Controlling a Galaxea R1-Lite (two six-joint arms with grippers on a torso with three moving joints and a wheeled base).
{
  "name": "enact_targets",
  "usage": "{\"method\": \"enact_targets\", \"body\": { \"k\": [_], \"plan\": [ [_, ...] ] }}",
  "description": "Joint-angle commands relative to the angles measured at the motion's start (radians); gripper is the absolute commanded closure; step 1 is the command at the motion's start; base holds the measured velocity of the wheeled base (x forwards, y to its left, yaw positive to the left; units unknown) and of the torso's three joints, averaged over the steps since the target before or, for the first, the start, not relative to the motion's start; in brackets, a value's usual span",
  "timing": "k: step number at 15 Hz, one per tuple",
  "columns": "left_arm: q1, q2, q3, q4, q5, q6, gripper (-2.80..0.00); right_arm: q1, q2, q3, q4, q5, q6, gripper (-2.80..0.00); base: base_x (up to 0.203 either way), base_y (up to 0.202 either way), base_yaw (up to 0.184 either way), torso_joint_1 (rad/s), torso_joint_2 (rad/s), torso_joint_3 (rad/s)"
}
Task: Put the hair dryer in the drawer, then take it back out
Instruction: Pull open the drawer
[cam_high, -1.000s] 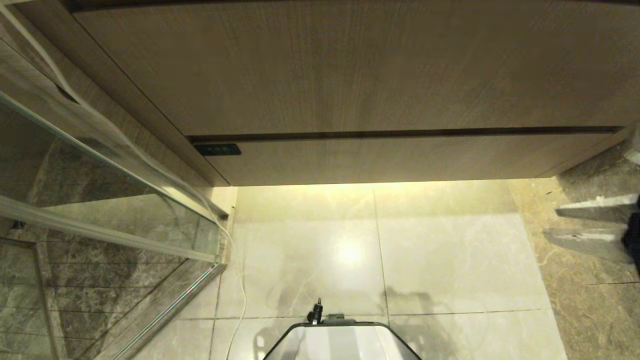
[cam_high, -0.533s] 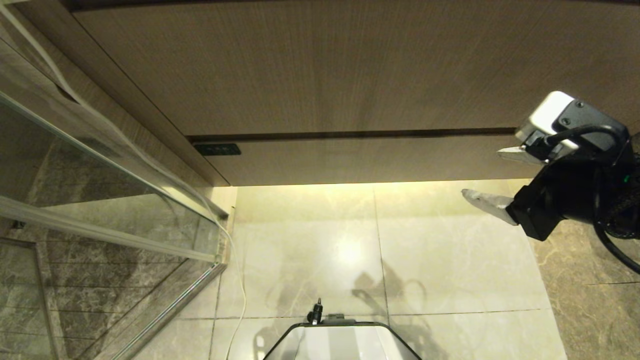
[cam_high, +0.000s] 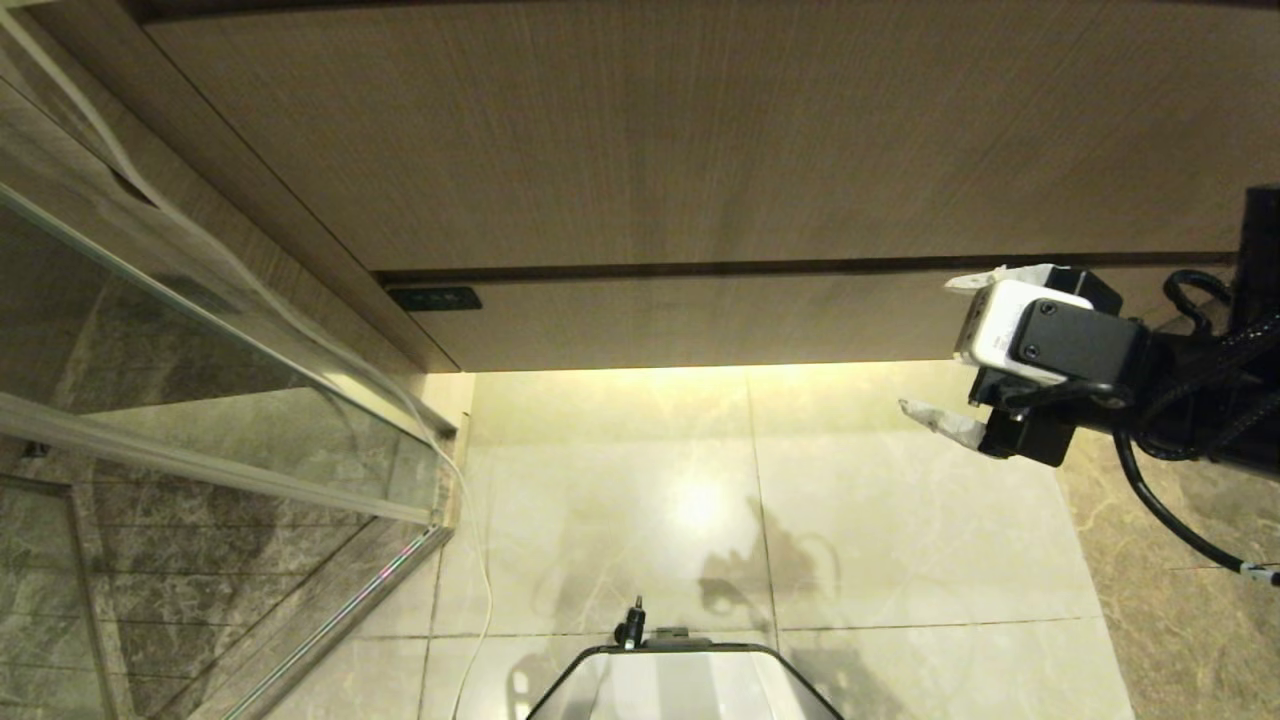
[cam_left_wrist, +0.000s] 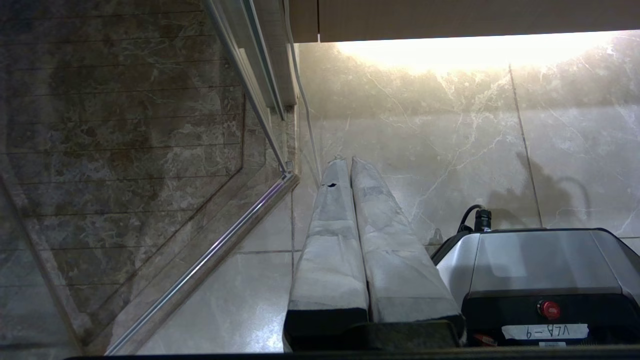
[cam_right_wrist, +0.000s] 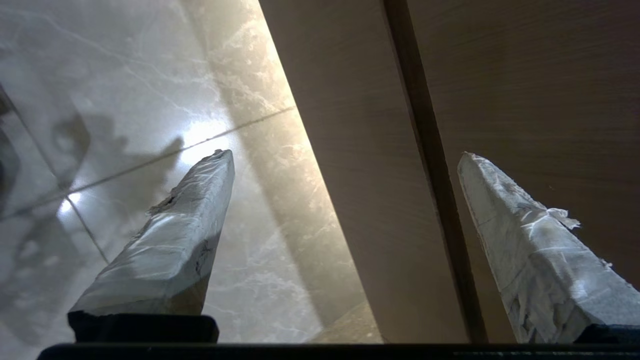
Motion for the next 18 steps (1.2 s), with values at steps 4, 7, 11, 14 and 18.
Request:
{"method": "enact_targets", "body": {
  "k": [4,7,11,14,18],
  "plan": [
    [0.000,0.000,0.001,0.000,0.000,0.000,0.00,-0.027,0.121,0.074,-0.250,0.003,-0.045,-2.80,0.000,0.000,0.000,0.000,0.00,0.000],
    [0.000,0.000,0.000,0.000,0.000,0.000,0.00,-0.031,0.222,0.089,-0.419,0.015,-0.115,-2.80,0.000,0.000,0.000,0.000,0.00,0.000],
    [0.000,-0.001,0.000,0.000,0.000,0.000,0.00,-0.074,0.278,0.091,-0.476,0.106,-0.152,-2.80,0.000,0.000,0.000,0.000,0.00,0.000],
    [0.000,-0.002,0.000,-0.001,-0.001,0.000,0.00,-0.133,0.294,0.088,-0.503,0.184,-0.243,-2.80,0.000,0.000,0.000,0.000,0.00,0.000],
    [0.000,-0.001,0.000,0.000,0.000,0.000,0.00,-0.191,0.317,0.081,-0.501,0.229,-0.291,-2.80,0.000,0.000,0.000,0.000,0.00,0.000]
  ]
}}
